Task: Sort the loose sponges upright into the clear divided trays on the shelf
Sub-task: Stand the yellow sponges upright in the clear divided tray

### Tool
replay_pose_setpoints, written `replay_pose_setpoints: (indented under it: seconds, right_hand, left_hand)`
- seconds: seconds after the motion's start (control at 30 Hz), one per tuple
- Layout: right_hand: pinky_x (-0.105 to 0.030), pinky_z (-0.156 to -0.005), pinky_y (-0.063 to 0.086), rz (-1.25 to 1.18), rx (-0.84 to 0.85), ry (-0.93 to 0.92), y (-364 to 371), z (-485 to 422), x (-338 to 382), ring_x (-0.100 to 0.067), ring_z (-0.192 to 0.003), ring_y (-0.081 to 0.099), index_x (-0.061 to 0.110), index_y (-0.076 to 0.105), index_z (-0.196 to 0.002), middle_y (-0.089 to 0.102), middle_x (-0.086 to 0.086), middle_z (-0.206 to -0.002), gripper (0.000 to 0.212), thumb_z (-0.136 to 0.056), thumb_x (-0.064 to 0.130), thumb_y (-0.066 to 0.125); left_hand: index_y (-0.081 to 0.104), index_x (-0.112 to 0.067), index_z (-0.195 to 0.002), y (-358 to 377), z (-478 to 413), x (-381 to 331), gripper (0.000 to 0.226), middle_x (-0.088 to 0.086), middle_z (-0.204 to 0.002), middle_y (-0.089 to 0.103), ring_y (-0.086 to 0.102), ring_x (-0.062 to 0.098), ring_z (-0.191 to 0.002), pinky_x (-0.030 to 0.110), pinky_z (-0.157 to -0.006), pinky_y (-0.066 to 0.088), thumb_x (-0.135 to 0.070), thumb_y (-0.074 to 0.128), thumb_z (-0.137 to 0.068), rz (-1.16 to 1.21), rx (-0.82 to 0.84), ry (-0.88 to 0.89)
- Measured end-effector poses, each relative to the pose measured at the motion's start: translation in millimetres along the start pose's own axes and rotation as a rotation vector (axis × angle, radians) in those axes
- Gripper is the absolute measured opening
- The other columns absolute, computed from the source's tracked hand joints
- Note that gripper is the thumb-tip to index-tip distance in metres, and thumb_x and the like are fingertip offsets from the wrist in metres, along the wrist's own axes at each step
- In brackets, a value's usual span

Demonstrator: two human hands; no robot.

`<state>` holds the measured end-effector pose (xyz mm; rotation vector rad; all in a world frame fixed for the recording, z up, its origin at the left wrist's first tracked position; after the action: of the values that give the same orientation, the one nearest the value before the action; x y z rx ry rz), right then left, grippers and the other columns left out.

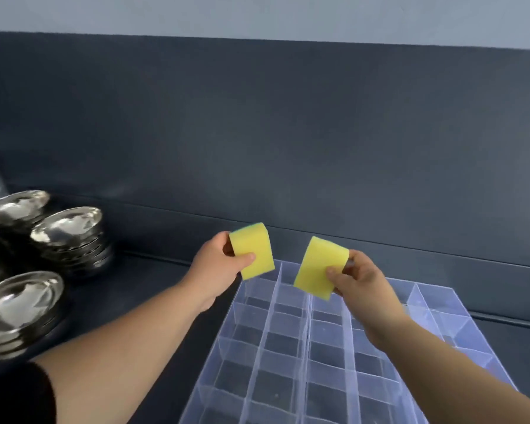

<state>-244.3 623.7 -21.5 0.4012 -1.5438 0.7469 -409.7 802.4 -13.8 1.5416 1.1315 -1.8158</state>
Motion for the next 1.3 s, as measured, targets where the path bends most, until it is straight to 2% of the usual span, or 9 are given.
replay_pose_setpoints:
  seconds: [0.17,0.27,0.37,0.5,0.67,0.8,0.93,1.17,1.3]
  right_hand:
    - [-0.018,-0.061,0.048,0.008,-0.134,0.014,17.8,-19.1,4.9,-0.021,-0.096,0.064,0.024,0.05,-0.115,0.065,0.0,-0.106,0.026,-0.094,0.01,0.055]
    - [-0.02,-0.055,0.043,0.043,-0.146,0.029,25.6,-26.3,4.6,-0.022,-0.092,0.063,0.025,0.05,-0.116,0.066,0.001,-0.105,0.026,-0.094,0.011,0.054]
    - [-0.025,-0.062,0.049,0.053,-0.154,0.034,31.2,-30.1,2.4,-0.022,-0.092,0.064,0.025,0.052,-0.116,0.067,0.002,-0.104,0.026,-0.093,0.012,0.054]
    - [-0.038,-0.088,0.054,0.046,-0.101,0.003,40.3,-27.5,0.9,-0.019,-0.097,0.066,0.032,0.055,-0.108,0.068,0.003,-0.103,0.025,-0.092,0.012,0.056]
    - [-0.043,-0.09,0.054,0.065,-0.092,0.02,45.7,-20.8,-0.1,-0.026,-0.096,0.064,0.03,0.057,-0.098,0.068,0.0,-0.096,0.027,-0.089,0.005,0.052]
    - [-0.048,-0.092,0.052,0.066,-0.079,0.032,53.4,-20.8,-3.2,-0.032,-0.097,0.062,0.025,0.059,-0.099,0.067,-0.007,-0.096,0.027,-0.086,0.003,0.05]
    - [-0.036,-0.084,0.056,0.087,-0.039,0.002,69.2,-23.9,-3.2,-0.023,-0.093,0.065,0.023,0.057,-0.104,0.068,-0.002,-0.095,0.023,-0.089,0.005,0.053]
    - [-0.009,-0.063,0.045,0.18,-0.057,-0.075,87.2,-32.3,-6.6,-0.009,-0.073,0.059,0.02,0.054,-0.103,0.064,0.005,-0.082,0.021,-0.09,0.005,0.057]
    - [-0.002,-0.059,0.041,0.33,-0.034,-0.129,95.9,-34.5,-2.6,0.001,-0.07,0.057,0.032,0.05,-0.09,0.063,0.007,-0.081,0.033,-0.088,0.0,0.057]
  left_hand:
    - [0.055,-0.017,-0.116,8.8,-41.4,10.1,0.042,-0.002,-0.107,0.065,0.062,0.017,-0.098,0.033,-0.082,0.052,-0.017,0.075,-0.079,-0.112,0.068,0.067]
    - [0.056,-0.02,-0.115,14.2,-52.4,20.0,0.039,-0.004,-0.106,0.067,0.063,0.016,-0.098,0.038,-0.088,0.053,-0.015,0.074,-0.08,-0.128,0.115,0.08]
    - [0.056,-0.021,-0.117,17.2,-56.6,28.9,0.039,-0.006,-0.108,0.067,0.064,0.012,-0.099,0.034,-0.088,0.053,-0.014,0.072,-0.082,-0.139,0.164,0.103]
    - [0.056,-0.021,-0.121,18.1,-59.3,31.0,0.042,-0.007,-0.11,0.066,0.063,0.011,-0.1,0.033,-0.089,0.053,-0.015,0.071,-0.082,-0.184,0.206,0.172]
    - [0.056,-0.022,-0.121,22.5,-64.0,35.6,0.042,-0.002,-0.112,0.065,0.063,0.016,-0.099,0.037,-0.09,0.052,-0.021,0.071,-0.083,-0.299,0.254,0.195]
    - [0.052,-0.019,-0.129,23.6,-64.9,42.2,0.048,0.001,-0.117,0.059,0.058,0.022,-0.105,0.032,-0.091,0.049,-0.022,0.07,-0.084,-0.406,0.248,0.197]
    - [0.055,-0.021,-0.124,23.1,-66.8,57.1,0.045,-0.002,-0.116,0.065,0.062,0.017,-0.103,0.038,-0.093,0.052,-0.015,0.071,-0.083,-0.297,0.287,0.13]
    - [0.036,-0.021,-0.143,14.6,-62.2,68.3,0.062,-0.008,-0.134,0.052,0.055,0.006,-0.115,0.021,-0.095,0.043,0.0,0.059,-0.089,-0.137,0.367,0.095]
    - [0.03,-0.023,-0.147,13.9,-62.1,72.4,0.065,-0.012,-0.139,0.047,0.051,0.002,-0.119,0.019,-0.097,0.04,0.0,0.055,-0.092,-0.087,0.414,0.088]
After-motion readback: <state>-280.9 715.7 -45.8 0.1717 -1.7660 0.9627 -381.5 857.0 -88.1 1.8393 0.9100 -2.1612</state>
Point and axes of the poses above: each hand's wrist, its own z-axis away from the middle knuckle, its own y-axis out of the palm, x = y × z, the point moved 4 cm from there along -z, towards the middle knuckle
